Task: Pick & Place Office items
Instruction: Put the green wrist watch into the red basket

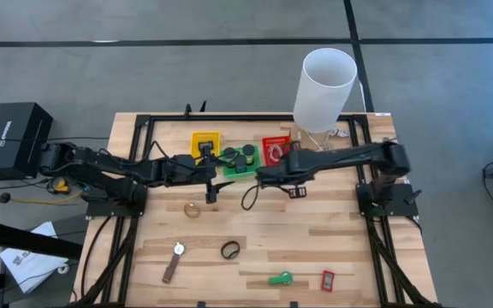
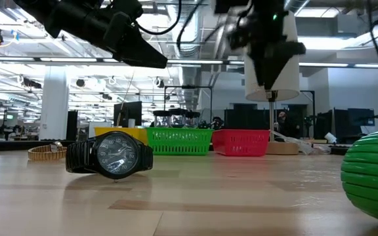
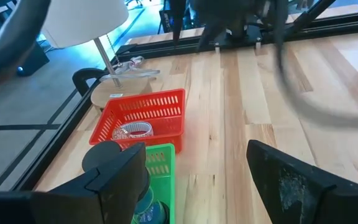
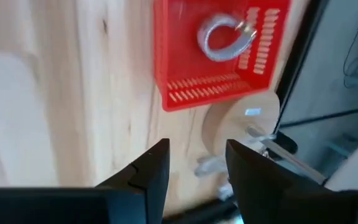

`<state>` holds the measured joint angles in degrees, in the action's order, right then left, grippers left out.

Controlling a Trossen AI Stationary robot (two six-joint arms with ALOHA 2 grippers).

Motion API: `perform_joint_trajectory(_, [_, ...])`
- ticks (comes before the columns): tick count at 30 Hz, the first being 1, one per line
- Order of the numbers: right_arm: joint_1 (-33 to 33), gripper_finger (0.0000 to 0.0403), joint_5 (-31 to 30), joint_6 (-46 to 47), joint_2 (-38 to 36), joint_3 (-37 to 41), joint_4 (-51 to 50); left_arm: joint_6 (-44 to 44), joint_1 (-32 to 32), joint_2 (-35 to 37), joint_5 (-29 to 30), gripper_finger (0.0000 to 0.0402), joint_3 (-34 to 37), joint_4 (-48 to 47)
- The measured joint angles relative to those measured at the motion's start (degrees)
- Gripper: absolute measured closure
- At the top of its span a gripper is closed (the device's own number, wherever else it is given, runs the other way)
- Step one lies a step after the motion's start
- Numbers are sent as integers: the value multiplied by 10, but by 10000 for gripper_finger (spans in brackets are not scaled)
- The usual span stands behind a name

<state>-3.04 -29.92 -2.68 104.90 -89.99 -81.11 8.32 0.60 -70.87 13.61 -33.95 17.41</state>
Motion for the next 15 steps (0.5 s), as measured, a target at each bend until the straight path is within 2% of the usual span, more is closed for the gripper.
perform_joint_trajectory(4, [-24, 255, 3, 41, -87, 67, 64, 0, 0, 0, 0, 128, 0, 2])
perform_joint_trajectory(9, [-66, 255, 8, 115, -206, 197, 174, 0, 0, 0, 0, 128, 0, 3])
perform_joint_trajectory(15, [-129, 255, 106, 187, -304, 320, 315, -1, 0, 0, 0, 128, 0, 4])
